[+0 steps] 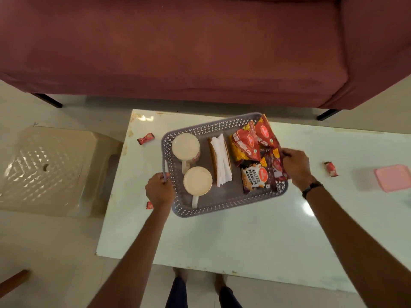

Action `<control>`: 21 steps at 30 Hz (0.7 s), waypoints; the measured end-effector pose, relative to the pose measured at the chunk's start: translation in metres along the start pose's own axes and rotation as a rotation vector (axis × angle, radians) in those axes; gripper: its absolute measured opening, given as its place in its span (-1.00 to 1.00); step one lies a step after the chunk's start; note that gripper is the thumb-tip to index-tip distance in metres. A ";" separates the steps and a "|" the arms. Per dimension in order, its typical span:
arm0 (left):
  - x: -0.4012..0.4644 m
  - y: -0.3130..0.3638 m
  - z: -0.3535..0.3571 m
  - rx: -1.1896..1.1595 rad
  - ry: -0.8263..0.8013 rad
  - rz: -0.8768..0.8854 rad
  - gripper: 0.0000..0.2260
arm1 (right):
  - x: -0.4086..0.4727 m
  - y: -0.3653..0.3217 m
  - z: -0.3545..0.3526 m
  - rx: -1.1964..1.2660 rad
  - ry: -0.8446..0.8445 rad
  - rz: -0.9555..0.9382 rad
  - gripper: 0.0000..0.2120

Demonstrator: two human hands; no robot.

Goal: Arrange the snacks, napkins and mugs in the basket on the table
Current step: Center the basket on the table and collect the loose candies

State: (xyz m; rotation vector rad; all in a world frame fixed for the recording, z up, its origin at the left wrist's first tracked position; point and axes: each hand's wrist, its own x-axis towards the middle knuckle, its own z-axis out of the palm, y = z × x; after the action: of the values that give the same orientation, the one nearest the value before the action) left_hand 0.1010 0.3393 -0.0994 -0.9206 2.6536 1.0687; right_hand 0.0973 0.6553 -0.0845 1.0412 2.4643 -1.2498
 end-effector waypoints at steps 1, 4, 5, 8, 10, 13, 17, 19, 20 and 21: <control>-0.005 0.001 -0.002 0.007 -0.017 -0.002 -0.78 | -0.012 0.011 -0.003 0.014 0.021 0.039 -0.73; -0.020 0.000 -0.002 0.045 -0.076 -0.006 -0.76 | -0.040 0.044 -0.006 0.061 0.052 0.126 -0.71; -0.025 -0.001 -0.001 0.061 -0.091 -0.003 -0.76 | -0.048 0.054 -0.006 0.070 0.054 0.143 -0.71; -0.033 -0.006 0.005 0.104 -0.140 0.037 -0.78 | -0.064 0.078 -0.006 0.117 0.068 0.193 -0.70; -0.035 -0.010 0.009 0.136 -0.174 0.066 -0.79 | -0.070 0.088 -0.005 0.148 0.087 0.225 -0.70; -0.034 -0.014 0.013 0.170 -0.212 0.119 -0.78 | -0.077 0.099 -0.003 0.175 0.119 0.264 -0.69; -0.028 -0.010 0.021 0.177 -0.232 0.160 -0.79 | -0.078 0.108 -0.002 0.170 0.129 0.277 -0.68; -0.026 -0.006 0.026 0.184 -0.248 0.179 -0.79 | -0.074 0.110 -0.006 0.182 0.144 0.289 -0.68; -0.026 -0.004 0.028 0.182 -0.255 0.184 -0.78 | -0.073 0.110 -0.008 0.184 0.152 0.294 -0.68; -0.026 -0.001 0.031 0.177 -0.262 0.186 -0.78 | -0.071 0.110 -0.011 0.178 0.160 0.295 -0.68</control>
State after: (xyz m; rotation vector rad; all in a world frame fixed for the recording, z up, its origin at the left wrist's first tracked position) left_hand 0.1197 0.3721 -0.1139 -0.4724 2.5969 0.8987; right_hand 0.2242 0.6718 -0.1153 1.5419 2.2278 -1.3514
